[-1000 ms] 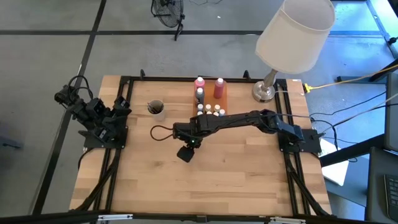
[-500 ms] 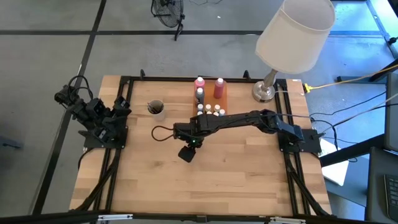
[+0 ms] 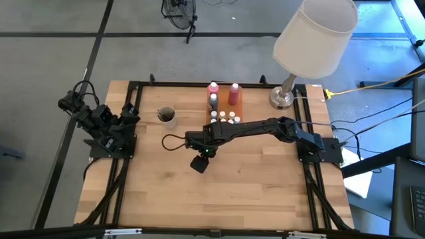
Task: Pick & Place Paint Supplies
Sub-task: Put the small dark pink paint bottle into the orange bin
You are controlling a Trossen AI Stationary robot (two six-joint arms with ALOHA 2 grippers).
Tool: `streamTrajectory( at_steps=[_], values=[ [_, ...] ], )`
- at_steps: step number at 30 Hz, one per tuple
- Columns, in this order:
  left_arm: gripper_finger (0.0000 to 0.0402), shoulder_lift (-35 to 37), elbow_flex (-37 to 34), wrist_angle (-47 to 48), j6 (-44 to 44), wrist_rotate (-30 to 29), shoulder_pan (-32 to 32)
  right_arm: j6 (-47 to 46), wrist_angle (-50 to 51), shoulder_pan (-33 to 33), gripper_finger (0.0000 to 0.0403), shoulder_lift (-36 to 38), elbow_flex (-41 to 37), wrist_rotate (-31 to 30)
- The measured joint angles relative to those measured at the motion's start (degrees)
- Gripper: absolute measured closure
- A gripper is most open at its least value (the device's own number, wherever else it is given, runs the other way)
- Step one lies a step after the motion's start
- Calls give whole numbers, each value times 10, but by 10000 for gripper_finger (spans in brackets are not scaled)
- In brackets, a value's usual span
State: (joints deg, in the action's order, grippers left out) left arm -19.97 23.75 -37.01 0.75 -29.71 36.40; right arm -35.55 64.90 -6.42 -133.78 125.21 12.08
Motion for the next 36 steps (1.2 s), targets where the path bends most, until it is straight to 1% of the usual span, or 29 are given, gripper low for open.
streamTrajectory(
  at_steps=[24,28,36],
  values=[
    [258,0,0,0,-9,9,0,4,-4,-3,187,-13,0,0],
    [258,0,0,0,-10,9,0,4,-4,-3,197,-13,0,0],
    [258,0,0,0,-10,9,0,4,-4,-4,233,-13,0,0]
  ],
)
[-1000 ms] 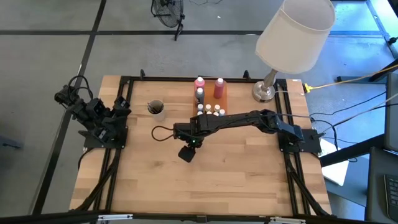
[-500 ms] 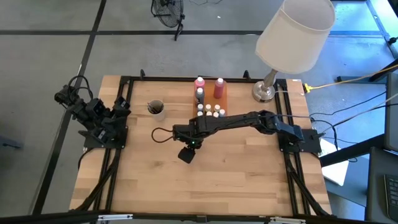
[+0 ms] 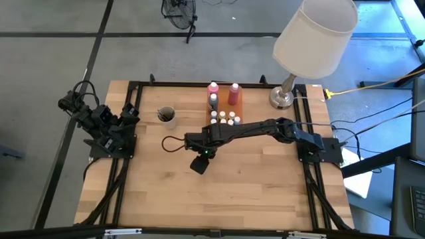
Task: Pick & Place Paint Supplies
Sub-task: Put the small dark pink paint bottle into the orange bin
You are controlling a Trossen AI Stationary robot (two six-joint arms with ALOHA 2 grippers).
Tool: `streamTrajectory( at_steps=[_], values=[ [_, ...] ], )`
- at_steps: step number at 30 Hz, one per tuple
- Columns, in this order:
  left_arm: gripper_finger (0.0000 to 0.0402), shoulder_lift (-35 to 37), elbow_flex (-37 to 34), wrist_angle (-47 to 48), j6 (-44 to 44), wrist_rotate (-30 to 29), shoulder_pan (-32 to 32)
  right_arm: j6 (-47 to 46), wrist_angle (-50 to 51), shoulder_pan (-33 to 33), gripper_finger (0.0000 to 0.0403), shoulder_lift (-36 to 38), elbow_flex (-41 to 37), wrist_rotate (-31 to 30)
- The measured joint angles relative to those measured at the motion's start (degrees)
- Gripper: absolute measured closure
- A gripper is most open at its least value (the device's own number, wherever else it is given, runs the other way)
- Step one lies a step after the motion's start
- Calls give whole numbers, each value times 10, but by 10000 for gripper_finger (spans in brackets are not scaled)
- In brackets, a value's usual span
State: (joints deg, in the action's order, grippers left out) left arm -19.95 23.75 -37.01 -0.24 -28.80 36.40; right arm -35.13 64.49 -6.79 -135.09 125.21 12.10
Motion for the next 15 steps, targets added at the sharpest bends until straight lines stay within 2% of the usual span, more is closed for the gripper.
streamTrajectory(
  at_steps=[11,15],
  values=[
    [258,0,0,0,0,0,0,0,6,0,281,2,0,0],
    [258,0,0,0,0,0,0,0,10,0,281,2,1,0]
  ],
)
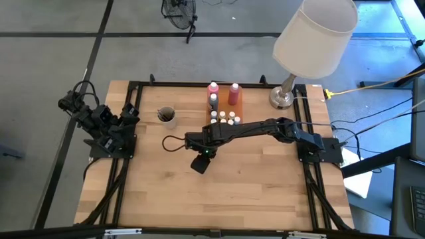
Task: Pick & Place Paint Supplies
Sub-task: Put the small dark pink paint bottle into the orange bin
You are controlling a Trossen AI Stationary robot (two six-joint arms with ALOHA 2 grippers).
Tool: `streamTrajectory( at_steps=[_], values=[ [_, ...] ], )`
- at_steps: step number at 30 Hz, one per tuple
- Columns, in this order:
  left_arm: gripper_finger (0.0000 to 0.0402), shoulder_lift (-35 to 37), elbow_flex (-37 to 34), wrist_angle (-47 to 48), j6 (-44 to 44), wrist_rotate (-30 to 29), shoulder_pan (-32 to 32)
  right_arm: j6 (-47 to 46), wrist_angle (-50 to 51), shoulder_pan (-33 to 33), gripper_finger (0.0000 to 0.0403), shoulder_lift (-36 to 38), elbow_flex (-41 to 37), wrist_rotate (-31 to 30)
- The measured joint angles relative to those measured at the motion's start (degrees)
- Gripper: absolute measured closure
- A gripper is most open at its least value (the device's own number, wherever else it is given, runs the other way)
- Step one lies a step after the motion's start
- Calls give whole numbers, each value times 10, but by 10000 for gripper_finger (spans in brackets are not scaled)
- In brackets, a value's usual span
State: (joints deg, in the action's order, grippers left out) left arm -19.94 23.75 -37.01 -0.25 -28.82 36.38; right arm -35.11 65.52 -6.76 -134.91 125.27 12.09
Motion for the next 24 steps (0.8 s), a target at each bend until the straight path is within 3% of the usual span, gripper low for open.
streamTrajectory(
  at_steps=[24],
  values=[
    [258,0,0,0,0,0,0,12,12,-2,281,0,8,2]
  ],
)
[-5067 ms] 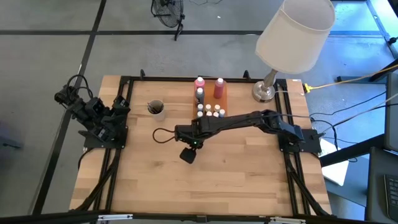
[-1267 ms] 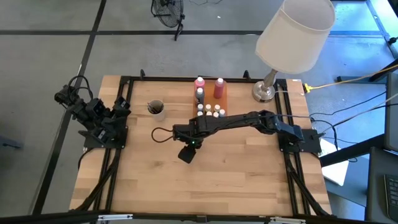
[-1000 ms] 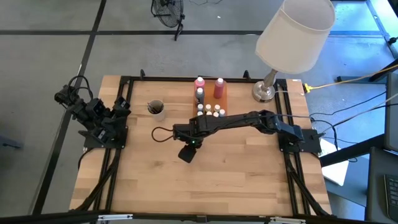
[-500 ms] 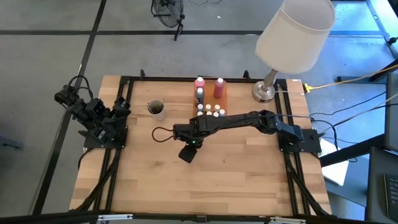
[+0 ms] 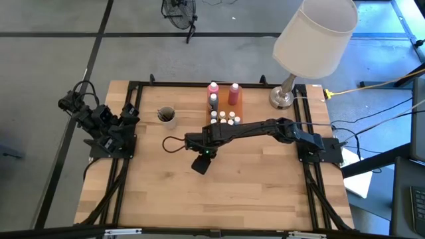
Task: Pick & Place Paint Supplies
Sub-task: Put the small dark pink paint bottle into the orange bin
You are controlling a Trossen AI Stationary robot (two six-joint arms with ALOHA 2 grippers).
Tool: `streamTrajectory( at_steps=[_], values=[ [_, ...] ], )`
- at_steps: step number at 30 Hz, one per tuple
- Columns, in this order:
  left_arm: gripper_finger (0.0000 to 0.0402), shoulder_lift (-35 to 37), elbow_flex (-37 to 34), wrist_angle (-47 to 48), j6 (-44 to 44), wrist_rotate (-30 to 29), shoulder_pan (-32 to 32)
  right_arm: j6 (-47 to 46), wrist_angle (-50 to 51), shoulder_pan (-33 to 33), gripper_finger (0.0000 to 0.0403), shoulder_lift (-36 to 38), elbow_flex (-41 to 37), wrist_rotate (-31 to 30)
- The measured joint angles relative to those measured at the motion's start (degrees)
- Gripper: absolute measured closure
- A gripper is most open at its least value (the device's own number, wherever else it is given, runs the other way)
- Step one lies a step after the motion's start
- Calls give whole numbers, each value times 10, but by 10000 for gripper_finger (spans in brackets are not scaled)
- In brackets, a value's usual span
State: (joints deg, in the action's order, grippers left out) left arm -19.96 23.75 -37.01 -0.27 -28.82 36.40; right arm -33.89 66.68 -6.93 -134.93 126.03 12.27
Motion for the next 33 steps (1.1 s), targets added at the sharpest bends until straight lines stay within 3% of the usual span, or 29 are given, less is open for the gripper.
streamTrajectory(
  at_steps=[9,18,33],
  values=[
    [258,0,0,0,0,3,0,3,64,-4,281,-1,90,-13],
    [258,12,0,-4,-5,18,0,-2,124,-12,281,45,89,-21],
    [258,42,1,37,5,21,0,-17,220,-2,281,170,90,-152]
  ],
)
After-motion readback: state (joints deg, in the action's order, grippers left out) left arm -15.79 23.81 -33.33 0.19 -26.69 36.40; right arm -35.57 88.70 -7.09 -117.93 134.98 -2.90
